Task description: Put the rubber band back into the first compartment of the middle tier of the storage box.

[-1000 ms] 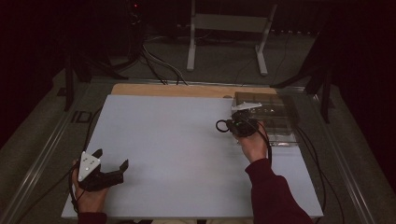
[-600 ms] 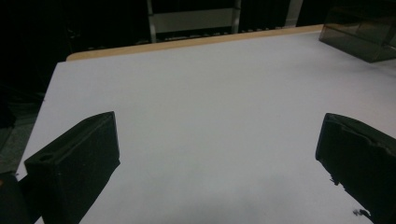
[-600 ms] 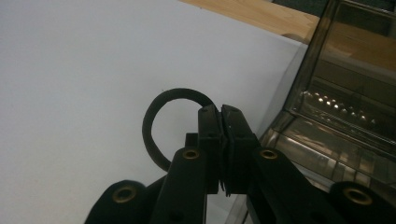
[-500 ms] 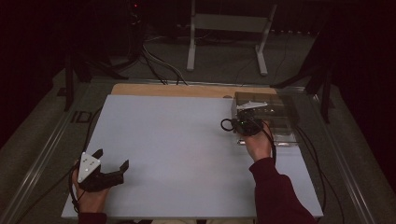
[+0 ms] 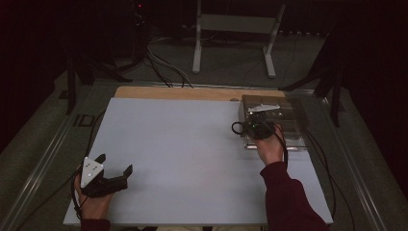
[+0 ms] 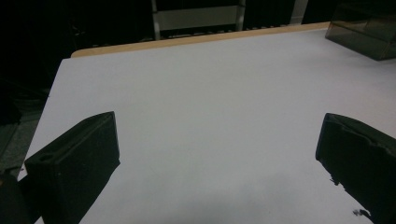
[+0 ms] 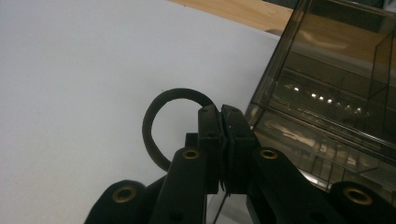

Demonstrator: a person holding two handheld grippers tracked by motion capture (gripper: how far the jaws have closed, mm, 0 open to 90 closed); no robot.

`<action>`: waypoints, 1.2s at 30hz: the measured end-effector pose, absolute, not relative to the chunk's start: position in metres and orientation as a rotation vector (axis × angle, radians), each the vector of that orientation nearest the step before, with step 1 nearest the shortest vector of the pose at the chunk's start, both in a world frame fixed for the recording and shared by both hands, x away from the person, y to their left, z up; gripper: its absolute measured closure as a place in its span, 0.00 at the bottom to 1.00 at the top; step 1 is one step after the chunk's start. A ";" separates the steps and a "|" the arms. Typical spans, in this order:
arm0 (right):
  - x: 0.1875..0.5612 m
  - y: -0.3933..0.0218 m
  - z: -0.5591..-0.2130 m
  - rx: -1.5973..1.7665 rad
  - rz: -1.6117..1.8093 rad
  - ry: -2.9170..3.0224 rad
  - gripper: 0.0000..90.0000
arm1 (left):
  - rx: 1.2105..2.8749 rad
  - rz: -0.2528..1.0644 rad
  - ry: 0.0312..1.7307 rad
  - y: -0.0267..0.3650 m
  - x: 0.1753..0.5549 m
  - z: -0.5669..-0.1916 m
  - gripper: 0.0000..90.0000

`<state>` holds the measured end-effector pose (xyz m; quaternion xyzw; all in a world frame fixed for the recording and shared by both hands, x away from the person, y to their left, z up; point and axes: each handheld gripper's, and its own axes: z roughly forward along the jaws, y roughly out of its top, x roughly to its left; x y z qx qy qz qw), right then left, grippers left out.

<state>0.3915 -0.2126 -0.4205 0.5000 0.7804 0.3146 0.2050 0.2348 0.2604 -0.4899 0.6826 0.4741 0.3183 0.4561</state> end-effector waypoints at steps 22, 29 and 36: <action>0.395 -0.228 -0.423 1.415 0.832 2.158 0.98 | 1.683 0.787 1.180 0.260 0.236 -0.491 0.00; 0.396 -0.233 -0.424 1.424 0.818 2.156 0.98 | 1.688 0.788 1.184 0.260 0.236 -0.492 0.00; 0.397 -0.236 -0.426 1.430 0.803 2.154 0.98 | 1.684 0.787 1.186 0.260 0.236 -0.492 0.00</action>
